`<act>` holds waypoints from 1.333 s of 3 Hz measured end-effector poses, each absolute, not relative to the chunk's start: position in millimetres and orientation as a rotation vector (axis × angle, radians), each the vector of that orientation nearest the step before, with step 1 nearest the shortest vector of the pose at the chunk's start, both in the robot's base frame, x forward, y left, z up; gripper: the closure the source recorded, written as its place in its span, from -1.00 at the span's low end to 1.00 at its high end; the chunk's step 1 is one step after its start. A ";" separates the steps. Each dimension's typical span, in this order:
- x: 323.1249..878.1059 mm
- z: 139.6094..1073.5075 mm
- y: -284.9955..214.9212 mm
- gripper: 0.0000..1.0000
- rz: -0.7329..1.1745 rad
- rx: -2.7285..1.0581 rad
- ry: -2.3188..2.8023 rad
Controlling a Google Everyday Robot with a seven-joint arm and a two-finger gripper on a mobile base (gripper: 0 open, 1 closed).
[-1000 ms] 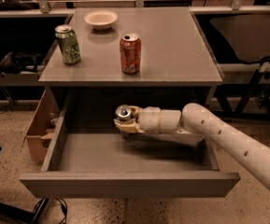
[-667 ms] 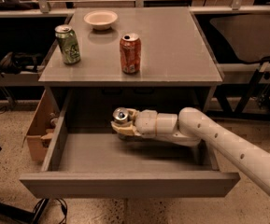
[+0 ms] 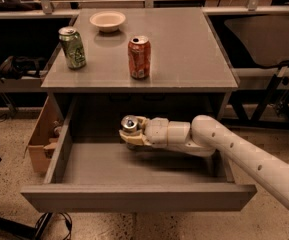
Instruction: Place redbull can into top drawer
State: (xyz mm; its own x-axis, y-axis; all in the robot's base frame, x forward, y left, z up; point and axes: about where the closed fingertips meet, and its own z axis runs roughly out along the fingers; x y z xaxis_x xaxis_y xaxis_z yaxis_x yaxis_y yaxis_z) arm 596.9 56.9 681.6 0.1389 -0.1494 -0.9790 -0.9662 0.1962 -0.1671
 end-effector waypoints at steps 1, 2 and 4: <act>596.9 681.6 56.9 -0.28 0.875 -1.218 1.282; 596.9 681.6 57.0 -0.75 0.875 -1.218 1.282; 585.4 710.2 34.3 -1.00 0.906 -1.163 1.308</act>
Offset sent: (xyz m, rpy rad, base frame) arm 0.0000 0.0000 0.0000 0.0000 0.0000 0.0001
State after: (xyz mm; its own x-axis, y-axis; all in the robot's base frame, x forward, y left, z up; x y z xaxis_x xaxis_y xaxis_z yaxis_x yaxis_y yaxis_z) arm 585.4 34.3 710.2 0.0948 -0.1206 -0.9882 -0.9674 0.2229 -0.1200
